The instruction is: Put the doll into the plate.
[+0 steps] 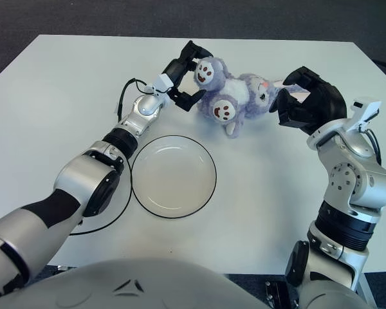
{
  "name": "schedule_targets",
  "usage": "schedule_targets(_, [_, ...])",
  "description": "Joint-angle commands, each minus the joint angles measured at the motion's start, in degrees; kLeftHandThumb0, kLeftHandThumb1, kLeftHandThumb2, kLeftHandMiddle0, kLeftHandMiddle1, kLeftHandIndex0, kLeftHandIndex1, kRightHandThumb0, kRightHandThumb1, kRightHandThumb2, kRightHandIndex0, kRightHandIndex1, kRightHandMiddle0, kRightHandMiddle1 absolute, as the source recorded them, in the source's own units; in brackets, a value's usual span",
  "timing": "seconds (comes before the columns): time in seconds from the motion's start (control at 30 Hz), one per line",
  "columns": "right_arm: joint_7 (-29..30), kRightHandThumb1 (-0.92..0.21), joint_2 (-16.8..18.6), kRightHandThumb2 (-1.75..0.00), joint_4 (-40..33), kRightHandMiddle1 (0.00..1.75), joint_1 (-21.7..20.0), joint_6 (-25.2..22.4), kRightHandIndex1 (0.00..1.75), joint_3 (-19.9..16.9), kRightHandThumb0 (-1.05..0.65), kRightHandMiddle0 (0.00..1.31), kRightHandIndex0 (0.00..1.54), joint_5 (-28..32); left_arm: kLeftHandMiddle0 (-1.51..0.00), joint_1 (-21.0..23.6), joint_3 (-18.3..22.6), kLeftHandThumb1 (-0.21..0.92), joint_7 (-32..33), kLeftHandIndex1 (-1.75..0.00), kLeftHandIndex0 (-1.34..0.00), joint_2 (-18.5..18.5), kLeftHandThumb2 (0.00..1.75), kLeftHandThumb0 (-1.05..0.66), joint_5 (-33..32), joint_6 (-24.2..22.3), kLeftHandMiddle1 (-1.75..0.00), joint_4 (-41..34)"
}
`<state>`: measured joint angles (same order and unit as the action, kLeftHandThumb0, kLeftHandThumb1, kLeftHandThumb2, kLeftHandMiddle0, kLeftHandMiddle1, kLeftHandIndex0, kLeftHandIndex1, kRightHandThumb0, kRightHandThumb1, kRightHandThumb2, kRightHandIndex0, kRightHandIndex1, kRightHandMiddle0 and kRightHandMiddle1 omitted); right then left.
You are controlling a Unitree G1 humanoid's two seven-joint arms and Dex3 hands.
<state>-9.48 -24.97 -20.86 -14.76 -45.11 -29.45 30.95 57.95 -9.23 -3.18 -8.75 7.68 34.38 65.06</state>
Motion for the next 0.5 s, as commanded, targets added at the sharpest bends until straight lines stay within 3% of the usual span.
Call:
schedule_targets(0.0, [0.9,-0.16,0.5,-1.48,-1.9,1.75,0.8,-1.0,1.65,-0.2,-0.01,0.5,0.76,1.3,-0.19,2.1,-0.1,0.32,1.3,-1.73,-0.04,-5.0,1.23,0.18,0.4,-0.8,-1.65,0.5])
schedule_targets(0.13, [2.6,-0.13,0.7,-1.53,-3.6,1.75,0.7,-3.3,1.72,-0.7,-0.01,0.53,0.75,2.1,-0.38,2.4,-0.9,0.55,2.6,-1.74,-0.1,-4.7,0.95,0.34,1.7,-1.1,-1.67,0.6])
schedule_targets(0.47, [4.0,-0.13,0.5,-1.54,-4.4,1.75,0.4,-5.2,1.74,-1.1,-0.01,0.53,0.74,3.5,-0.46,2.8,-1.4,0.59,2.8,-1.75,-0.16,-5.1,0.87,0.39,2.1,-2.2,-1.63,0.5])
